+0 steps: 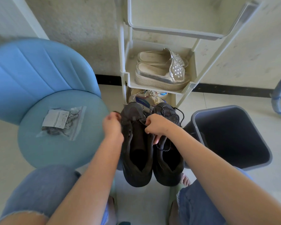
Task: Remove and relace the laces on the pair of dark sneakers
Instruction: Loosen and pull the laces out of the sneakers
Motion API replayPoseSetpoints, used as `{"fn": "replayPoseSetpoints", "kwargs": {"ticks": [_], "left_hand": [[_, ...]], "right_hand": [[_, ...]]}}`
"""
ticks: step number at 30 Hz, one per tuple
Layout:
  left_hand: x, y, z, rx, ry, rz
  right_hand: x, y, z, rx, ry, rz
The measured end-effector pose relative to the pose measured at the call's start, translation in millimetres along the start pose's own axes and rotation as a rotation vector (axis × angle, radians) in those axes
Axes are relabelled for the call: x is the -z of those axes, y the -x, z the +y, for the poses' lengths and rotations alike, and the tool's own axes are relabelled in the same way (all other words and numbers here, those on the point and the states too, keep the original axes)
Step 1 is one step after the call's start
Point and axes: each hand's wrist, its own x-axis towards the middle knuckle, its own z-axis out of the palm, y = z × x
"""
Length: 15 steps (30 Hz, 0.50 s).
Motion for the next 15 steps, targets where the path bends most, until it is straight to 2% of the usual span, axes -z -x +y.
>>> {"fn": "replayPoseSetpoints", "kwargs": {"ticks": [1,2,3,4,5,6,8,9,10,12,15], "left_hand": [[2.0,-1.7,10.9,0.118,0.239,0.035],[3.3,-0.5,19.7,0.156,0.399,0.018],[3.1,4.4,28.5,0.148,0.476,-0.039],[1.1,9.9,34.4,0.11,0.436,-0.113],[-2.3,18.0,36.8,0.049,0.278,-0.19],[-5.5,22.8,32.1,-0.059,0.005,-0.253],[-5.1,19.1,14.0,-0.394,-0.693,-0.342],[-3.2,16.1,6.0,-0.542,-0.968,-0.379],[-1.5,13.5,0.3,-0.62,-1.136,-0.423],[-0.2,13.1,-3.2,-0.633,-1.25,-0.483],[-2.7,14.6,-5.1,-0.616,-1.264,-0.463]], "right_hand": [[0.7,-0.5,0.6,0.001,0.004,-0.012],[0.8,-1.1,1.2,0.001,0.008,-0.019],[0.7,-1.6,1.0,-0.003,0.014,-0.024],[0.9,-2.4,0.5,-0.005,0.025,-0.025],[0.6,-2.8,0.3,-0.005,0.038,-0.026],[-0.1,-3.0,0.5,-0.001,0.049,-0.026],[-0.8,-2.9,0.0,0.004,0.045,-0.027],[-0.7,-2.5,-0.5,0.005,0.043,-0.031],[-0.3,-1.9,-0.5,0.007,0.038,-0.037],[1.0,-1.0,0.1,0.003,0.019,-0.047],[1.1,-1.2,0.0,0.0,0.024,-0.046]]}}
